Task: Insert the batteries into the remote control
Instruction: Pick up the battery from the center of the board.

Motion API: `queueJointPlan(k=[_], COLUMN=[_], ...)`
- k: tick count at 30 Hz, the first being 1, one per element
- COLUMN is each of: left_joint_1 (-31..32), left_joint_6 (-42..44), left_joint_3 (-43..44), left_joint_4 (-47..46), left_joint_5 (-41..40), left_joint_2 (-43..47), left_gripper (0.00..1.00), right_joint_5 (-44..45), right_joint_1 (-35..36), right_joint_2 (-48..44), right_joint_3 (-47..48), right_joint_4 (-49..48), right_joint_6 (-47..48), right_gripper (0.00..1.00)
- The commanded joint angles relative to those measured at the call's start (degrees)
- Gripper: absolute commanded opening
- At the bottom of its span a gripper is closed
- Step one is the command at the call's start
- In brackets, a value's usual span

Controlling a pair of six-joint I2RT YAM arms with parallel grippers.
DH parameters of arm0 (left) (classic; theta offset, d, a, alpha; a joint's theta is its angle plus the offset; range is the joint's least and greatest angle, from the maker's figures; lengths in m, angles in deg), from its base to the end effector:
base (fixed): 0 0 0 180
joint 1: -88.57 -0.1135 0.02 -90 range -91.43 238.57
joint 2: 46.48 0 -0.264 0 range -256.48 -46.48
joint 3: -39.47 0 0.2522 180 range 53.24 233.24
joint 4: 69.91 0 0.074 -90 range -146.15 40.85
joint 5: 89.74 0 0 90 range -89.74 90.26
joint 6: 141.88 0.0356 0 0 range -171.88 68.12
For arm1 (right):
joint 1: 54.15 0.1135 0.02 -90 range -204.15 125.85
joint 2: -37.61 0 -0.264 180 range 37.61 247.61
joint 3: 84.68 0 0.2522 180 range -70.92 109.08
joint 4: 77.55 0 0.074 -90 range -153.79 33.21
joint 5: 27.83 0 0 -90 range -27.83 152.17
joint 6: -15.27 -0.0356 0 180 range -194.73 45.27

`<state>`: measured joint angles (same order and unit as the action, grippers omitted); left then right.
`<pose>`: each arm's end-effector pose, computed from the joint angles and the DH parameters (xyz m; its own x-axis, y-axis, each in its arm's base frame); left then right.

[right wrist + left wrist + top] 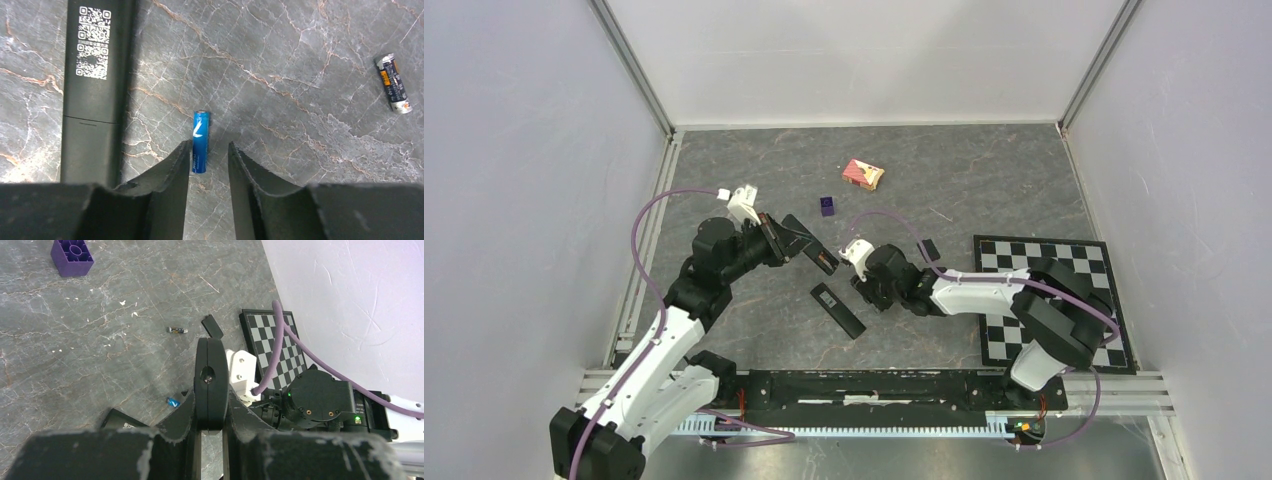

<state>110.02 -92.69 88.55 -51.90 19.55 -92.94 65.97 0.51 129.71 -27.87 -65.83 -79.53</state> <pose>0.1761 -0.0818 0.2878 -0.6063 -0.4246 -0.6724 0.3242 0.6402 -0.6965 0.1814 0.2517 0.1515 -0.4875 -0.5432 -0.6835 -0.7496 0.6618 0.0087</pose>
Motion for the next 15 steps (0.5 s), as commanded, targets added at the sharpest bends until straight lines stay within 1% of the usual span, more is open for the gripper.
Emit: queueJointPlan(k=[1,3,5,9,10,13,15], left_joint_1=[-0.5,-0.6,-0.6,-0.7,-0.7,-0.8,-0.7], left_joint_6=[2.5,2.7,2.7,2.9,3.0,3.3,3.4], left_joint_3=[2.4,2.4,2.4,2.4,2.4,2.3,2.4], left_joint_4=[-0.8,-0.8,-0.6,-0.2,0.1,0.9,1.9], left_joint_5=[-1.1,-1.0,-1.1,-1.1,-1.2,-2.1,-3.3], left_joint_2=[0.5,0.6,0.7,1.3,1.6,2.0,2.1], left_gripper=[0.02,0.02,0.02,0.02,0.02,0.02,0.02], right_joint_5=[1.0,0.7,0.6,-0.8,-2.2,-7.3,-8.6], right_joint_1=[0.3,0.2,0.2,-0.1,-0.2,-0.4,-0.6], right_joint_2=[1.3,1.9,2.5,2.1,0.8,-5.1,-8.1], right_joint_3=[1.7,1.9,2.0,1.3,0.6,-3.3,-4.3], right_joint_4=[-0.3,-0.2,-0.2,-1.3,-2.9,-9.5,-11.7], right_joint_6=[0.9,0.8,0.7,1.3,2.3,4.3,6.1], right_gripper=[0.36,0.33,0.25,0.04,0.00,0.00,0.00])
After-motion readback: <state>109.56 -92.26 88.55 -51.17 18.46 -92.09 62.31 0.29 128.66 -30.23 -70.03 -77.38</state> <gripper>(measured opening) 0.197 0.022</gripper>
